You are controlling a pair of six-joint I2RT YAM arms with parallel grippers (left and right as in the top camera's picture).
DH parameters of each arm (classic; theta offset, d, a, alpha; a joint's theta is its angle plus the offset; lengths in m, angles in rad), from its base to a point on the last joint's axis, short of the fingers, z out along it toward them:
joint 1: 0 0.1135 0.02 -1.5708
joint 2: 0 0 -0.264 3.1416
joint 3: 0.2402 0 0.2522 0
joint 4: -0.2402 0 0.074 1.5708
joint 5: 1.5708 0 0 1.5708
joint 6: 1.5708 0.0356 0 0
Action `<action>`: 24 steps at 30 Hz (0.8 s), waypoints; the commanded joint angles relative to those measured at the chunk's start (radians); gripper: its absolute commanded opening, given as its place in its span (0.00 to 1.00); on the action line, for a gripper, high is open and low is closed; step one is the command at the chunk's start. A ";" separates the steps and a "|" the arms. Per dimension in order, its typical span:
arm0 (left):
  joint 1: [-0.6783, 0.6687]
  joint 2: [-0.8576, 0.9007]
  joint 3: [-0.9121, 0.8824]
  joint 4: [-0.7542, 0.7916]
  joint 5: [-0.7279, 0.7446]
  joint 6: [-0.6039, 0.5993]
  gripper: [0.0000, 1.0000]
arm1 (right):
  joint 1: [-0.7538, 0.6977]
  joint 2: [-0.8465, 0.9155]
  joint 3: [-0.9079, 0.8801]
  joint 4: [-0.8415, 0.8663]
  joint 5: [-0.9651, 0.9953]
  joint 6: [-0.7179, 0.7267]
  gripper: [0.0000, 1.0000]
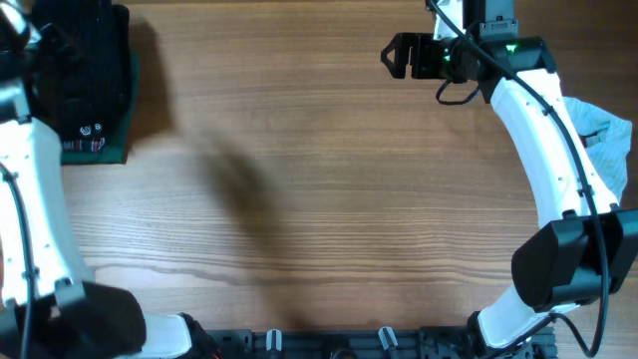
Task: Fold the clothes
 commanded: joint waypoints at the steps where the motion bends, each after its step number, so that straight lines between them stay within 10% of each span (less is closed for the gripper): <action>1: -0.105 -0.038 -0.005 -0.036 0.008 0.007 0.40 | 0.002 0.012 -0.001 0.008 -0.019 -0.008 1.00; 8: -0.278 -0.040 -0.005 -0.084 0.009 0.008 0.53 | 0.001 -0.049 0.002 0.003 0.066 -0.059 1.00; 15: -0.420 -0.039 -0.005 -0.095 0.009 0.007 0.99 | 0.000 -0.186 0.002 -0.024 0.292 -0.060 1.00; 24: -0.530 -0.039 -0.005 -0.162 0.013 0.006 1.00 | -0.002 -0.369 0.002 -0.083 0.529 -0.059 0.99</action>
